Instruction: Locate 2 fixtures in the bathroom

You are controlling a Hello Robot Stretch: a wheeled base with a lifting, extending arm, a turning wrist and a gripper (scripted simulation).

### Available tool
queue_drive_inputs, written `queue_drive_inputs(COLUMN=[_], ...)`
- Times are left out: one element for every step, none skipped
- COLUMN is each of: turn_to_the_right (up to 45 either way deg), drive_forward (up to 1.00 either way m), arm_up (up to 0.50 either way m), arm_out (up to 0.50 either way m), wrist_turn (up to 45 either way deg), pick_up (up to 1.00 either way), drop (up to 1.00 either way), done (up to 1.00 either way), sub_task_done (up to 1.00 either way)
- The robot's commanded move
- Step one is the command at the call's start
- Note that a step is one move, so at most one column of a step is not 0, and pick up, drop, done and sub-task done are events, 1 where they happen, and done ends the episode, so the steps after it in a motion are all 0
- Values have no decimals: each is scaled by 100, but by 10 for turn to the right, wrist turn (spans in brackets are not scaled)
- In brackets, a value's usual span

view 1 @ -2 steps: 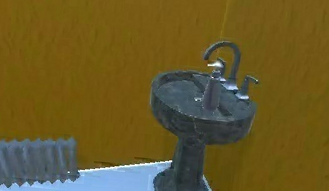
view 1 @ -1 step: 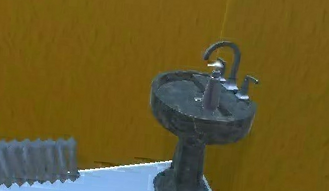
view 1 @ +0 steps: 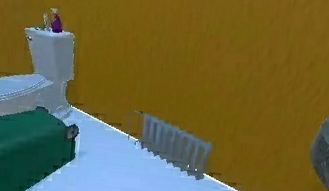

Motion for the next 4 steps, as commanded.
queue_drive_inputs(turn_to_the_right=[-450,-210,0,-60], drive_forward=[0,0,100,0], arm_up=[0,0,0,0], arm_out=[0,0,0,0], wrist_turn=[0,0,0,0], pick_up=[0,0,0,0], drop=[0,0,0,0], done=[0,0,0,0], sub_task_done=[0,0,0,0])
